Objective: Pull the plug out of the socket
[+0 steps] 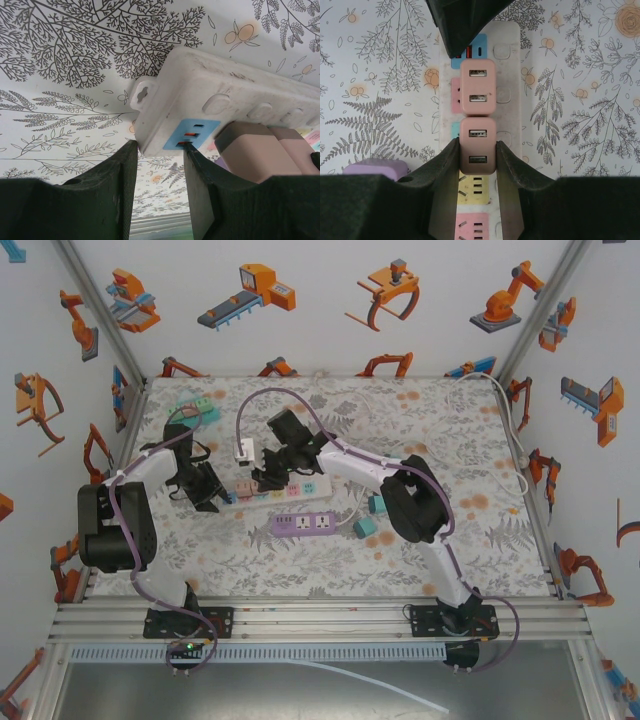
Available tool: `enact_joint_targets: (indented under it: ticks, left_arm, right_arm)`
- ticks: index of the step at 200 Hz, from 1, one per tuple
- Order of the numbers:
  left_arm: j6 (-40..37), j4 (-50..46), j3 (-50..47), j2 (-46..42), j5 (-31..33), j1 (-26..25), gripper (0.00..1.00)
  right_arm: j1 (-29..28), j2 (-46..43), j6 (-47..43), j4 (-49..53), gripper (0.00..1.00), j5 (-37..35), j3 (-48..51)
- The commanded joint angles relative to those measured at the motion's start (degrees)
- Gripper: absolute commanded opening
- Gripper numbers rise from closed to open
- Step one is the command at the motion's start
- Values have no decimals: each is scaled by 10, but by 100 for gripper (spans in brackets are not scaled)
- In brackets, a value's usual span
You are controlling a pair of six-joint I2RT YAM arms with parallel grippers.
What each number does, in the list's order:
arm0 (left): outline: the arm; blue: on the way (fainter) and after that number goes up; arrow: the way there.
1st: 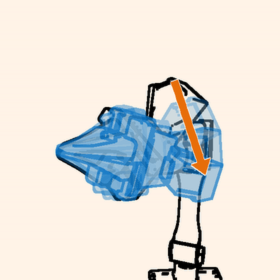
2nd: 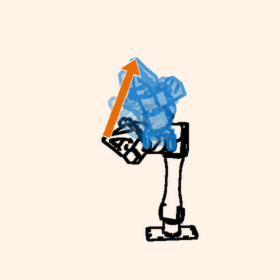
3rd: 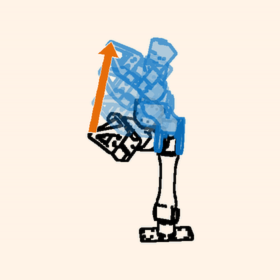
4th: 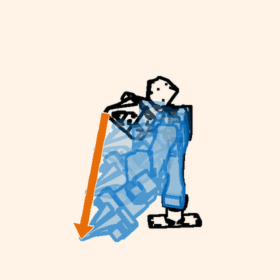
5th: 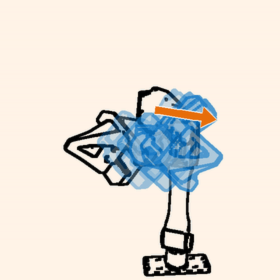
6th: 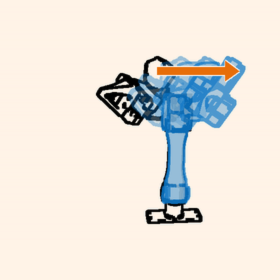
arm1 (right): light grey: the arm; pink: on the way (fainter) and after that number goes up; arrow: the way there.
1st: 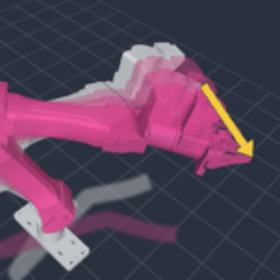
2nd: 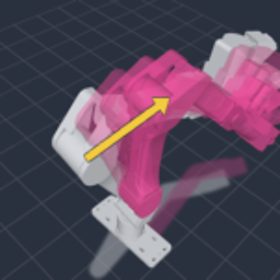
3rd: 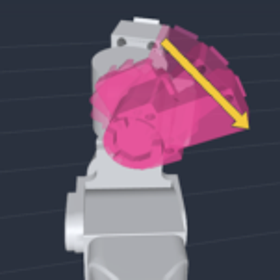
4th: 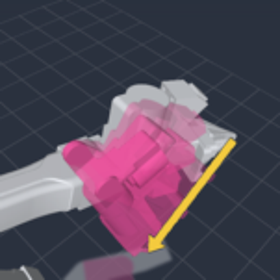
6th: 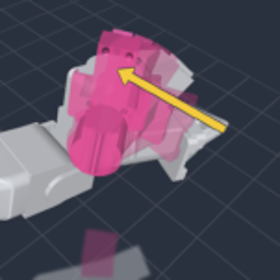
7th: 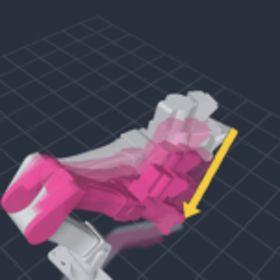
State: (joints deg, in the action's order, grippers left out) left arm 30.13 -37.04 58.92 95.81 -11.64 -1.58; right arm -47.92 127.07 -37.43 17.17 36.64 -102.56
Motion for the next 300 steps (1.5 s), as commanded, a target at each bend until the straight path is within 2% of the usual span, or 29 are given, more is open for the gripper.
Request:
enact_joint_targets:
  ticks: [1, 47, 117, 149, 178, 208, 240, 277, 300]
  left_arm:
    - [-27, -42, -24, 23, 74, -4, 42]
    - [-27, -42, -25, 24, 74, -5, 42]
    - [-22, -42, -17, 6, 61, -7, 42]
    - [-21, -51, 20, -20, 49, -7, 42]
    - [-11, -68, 71, -50, 53, -7, 42]
    - [-25, -70, 124, -90, 44, -13, 42]
    - [-58, -50, 179, -119, -2, -31, 44]
    - [-86, 98, 160, -175, -59, -79, 45]
    - [-132, 196, 127, -209, -106, -104, 48]
  right_arm:
    - [5, -67, -25, -25, 16, 18, -8]
    - [-2, -66, -83, 26, 15, 3, -23]
    - [3, -89, -3, -46, 15, 4, 10]
    - [12, -115, 112, -99, 15, -6, 26]
    - [17, -145, 252, -157, 15, -47, 58]
    - [40, -156, 413, -153, 14, -67, 48]
    - [77, -170, 563, -148, 12, -91, 49]
    - [123, -195, 654, -65, 10, -197, 57]
    - [164, -227, 693, -50, 9, -227, 97]
